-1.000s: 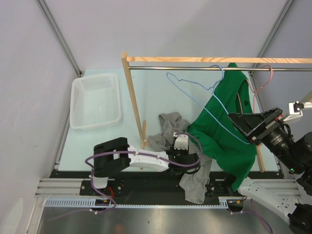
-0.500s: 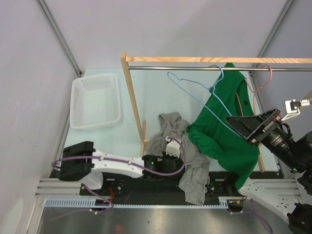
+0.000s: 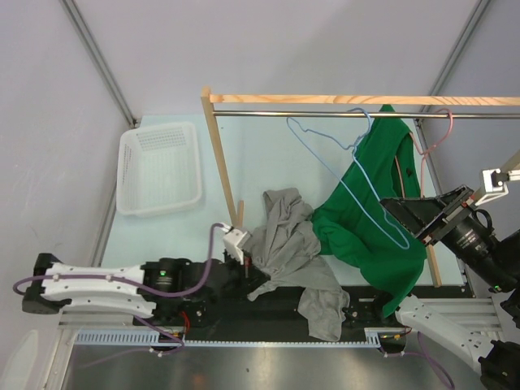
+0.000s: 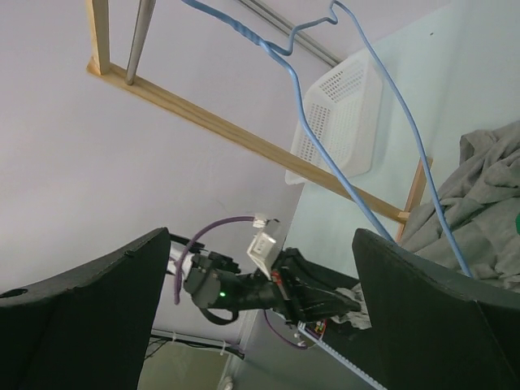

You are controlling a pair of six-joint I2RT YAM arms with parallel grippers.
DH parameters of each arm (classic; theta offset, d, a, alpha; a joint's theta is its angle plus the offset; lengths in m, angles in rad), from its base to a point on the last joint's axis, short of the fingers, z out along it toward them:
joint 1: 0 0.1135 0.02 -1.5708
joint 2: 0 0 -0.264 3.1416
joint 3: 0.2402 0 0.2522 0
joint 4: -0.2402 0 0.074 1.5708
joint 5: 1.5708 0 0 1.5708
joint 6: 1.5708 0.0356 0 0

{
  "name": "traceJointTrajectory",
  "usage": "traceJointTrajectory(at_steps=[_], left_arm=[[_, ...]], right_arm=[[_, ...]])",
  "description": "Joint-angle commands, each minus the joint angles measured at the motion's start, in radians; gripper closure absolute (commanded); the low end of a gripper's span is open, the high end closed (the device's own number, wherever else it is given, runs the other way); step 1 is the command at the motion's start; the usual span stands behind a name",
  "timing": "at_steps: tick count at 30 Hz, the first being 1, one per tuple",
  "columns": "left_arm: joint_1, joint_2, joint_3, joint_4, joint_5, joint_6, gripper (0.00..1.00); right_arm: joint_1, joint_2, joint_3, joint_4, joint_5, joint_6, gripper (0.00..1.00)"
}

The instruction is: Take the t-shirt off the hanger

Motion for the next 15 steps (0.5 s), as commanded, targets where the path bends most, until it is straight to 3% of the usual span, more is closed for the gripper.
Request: traceJointTrajectory(at_steps=[1, 5, 11, 15], left_arm=[[-0.003, -0.168, -0.008, -0.117, 0.064, 0.048, 1.0], [-0.003, -0.327, 0.029, -0.379, -0.022, -0.05, 1.0], [-0.003, -0.42, 0.123, -0.74, -0.195, -0.267, 1.0], [0.0, -0.391, 0.179, -0.762, -0.247, -0.283, 1.0]], right_arm=[[-0.004, 0.014, 0.026, 0.014, -0.018, -0.047, 0.0], [-0.004, 0.018, 0.026, 0.007, -0.027, -0.064, 0.0], [-0.001, 0.009, 0.014, -0.01, -0.018, -0.081, 0.0], [0.0, 0.001, 0.011, -0.016, -0.018, -0.087, 0.0]])
